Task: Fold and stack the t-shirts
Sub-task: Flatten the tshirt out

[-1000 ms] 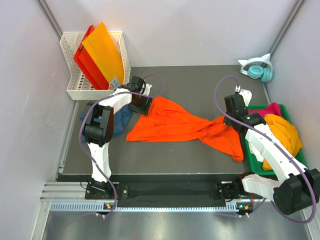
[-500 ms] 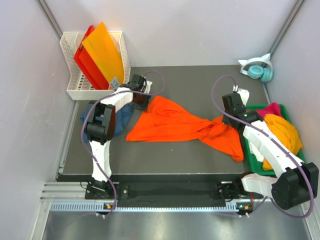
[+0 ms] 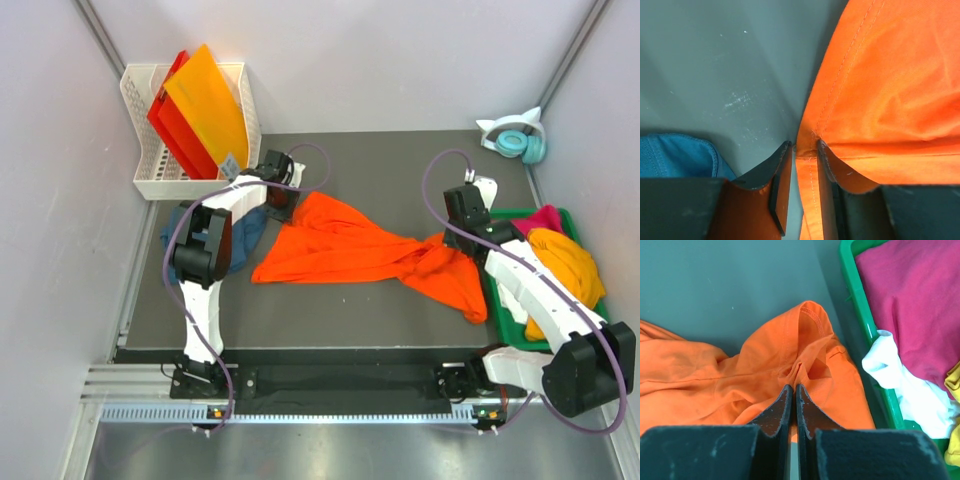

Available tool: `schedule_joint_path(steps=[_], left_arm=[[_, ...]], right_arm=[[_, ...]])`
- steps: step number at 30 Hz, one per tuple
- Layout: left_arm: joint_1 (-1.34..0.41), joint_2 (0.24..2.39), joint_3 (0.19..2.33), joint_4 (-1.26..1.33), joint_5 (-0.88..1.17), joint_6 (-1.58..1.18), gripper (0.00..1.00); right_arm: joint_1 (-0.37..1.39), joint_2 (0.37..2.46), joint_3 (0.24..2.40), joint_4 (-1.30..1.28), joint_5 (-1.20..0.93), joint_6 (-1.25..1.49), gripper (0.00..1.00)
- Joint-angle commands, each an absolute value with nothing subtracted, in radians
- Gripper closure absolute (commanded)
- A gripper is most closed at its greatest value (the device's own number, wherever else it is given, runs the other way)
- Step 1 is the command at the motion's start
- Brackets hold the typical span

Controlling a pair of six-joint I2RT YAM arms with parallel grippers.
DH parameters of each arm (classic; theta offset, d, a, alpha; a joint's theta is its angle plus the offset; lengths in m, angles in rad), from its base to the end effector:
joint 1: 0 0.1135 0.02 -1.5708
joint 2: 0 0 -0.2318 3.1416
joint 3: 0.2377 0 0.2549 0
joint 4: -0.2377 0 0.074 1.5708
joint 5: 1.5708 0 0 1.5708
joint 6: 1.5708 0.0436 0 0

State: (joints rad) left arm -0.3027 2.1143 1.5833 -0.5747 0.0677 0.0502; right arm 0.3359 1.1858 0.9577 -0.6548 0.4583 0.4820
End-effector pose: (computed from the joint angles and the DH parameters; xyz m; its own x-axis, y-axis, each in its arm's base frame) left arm 0.4159 -0.1330 0.1332 -0.8357 0.3134 -0.4510 0.3688 0.9287 -0.0379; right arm 0.2515 0.0674 0.2434 -0.6604 0.2098 -0.7210 0.3112 0.9503 -0.0085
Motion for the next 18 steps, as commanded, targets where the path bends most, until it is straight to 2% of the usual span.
schedule_joint_path(steps=[1, 6, 7, 9, 11, 18], left_arm=[[-0.296, 2.125, 1.545, -0.617, 0.064, 0.052, 0.68], [-0.298, 2.100, 1.496, -0.633, 0.074, 0.060, 0.72], [-0.298, 2.092, 1.488, -0.638, 0.075, 0.061, 0.76], [-0.298, 2.089, 1.464, -0.643, 0.081, 0.071, 0.93], [-0.298, 2.077, 1.438, -0.650, 0.118, 0.092, 1.00], [-0.295, 1.950, 1.400, -0.644, 0.094, 0.106, 1.00]], right_arm=[[0.331, 1.175, 0.985, -0.615, 0.460, 0.482, 1.00], [0.331, 1.160, 0.971, -0.617, 0.460, 0.483, 1.00], [0.331, 1.157, 0.969, -0.615, 0.459, 0.483, 1.00], [0.331, 1.152, 0.965, -0.617, 0.457, 0.486, 1.00], [0.331, 1.144, 0.960, -0.615, 0.456, 0.488, 1.00], [0.331, 1.108, 0.974, -0.634, 0.462, 0.485, 1.00]])
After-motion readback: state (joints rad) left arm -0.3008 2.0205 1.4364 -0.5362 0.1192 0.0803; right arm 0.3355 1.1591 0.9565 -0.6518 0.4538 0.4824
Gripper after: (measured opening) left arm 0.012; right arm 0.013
